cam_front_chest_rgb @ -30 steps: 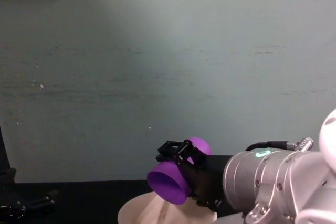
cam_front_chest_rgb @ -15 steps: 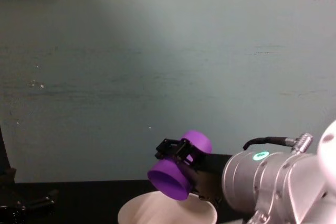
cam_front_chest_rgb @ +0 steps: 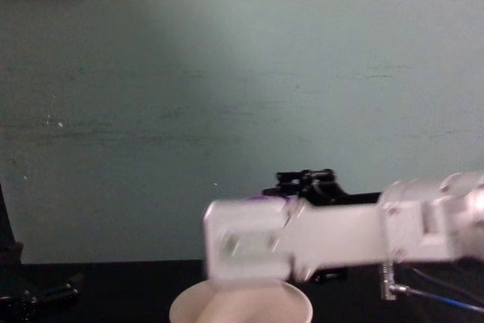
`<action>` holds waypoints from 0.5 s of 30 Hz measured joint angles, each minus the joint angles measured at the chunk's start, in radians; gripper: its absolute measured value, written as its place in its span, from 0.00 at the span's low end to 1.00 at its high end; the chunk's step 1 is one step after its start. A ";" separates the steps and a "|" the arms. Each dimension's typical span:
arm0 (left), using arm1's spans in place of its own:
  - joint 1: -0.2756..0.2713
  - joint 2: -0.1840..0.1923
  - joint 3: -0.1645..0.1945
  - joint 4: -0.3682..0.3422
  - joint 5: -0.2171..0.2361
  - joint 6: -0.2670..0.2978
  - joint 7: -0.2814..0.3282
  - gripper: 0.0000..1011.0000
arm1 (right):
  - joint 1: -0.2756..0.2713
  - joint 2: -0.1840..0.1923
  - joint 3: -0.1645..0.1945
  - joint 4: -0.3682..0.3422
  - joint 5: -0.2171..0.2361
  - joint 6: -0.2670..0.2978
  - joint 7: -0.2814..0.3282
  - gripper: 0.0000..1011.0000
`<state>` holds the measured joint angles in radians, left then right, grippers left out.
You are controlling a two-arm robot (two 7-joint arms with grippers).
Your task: Pick up the cup and pour the mung beans from the cup into the bowl.
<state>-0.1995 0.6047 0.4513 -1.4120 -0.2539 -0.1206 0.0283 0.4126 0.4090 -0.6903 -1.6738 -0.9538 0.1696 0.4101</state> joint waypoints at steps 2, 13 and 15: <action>0.000 0.000 0.000 0.000 0.000 0.000 0.000 0.99 | -0.021 -0.008 0.054 -0.002 0.098 -0.012 0.011 0.71; 0.000 0.000 0.000 0.000 0.000 0.000 0.000 0.99 | -0.096 -0.023 0.223 0.018 0.455 -0.083 0.026 0.71; 0.000 0.000 0.000 0.000 0.000 0.000 0.000 0.99 | -0.104 -0.028 0.251 0.028 0.512 -0.095 0.029 0.71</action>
<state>-0.1995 0.6047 0.4514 -1.4120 -0.2538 -0.1205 0.0283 0.3082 0.3814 -0.4395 -1.6459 -0.4422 0.0746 0.4390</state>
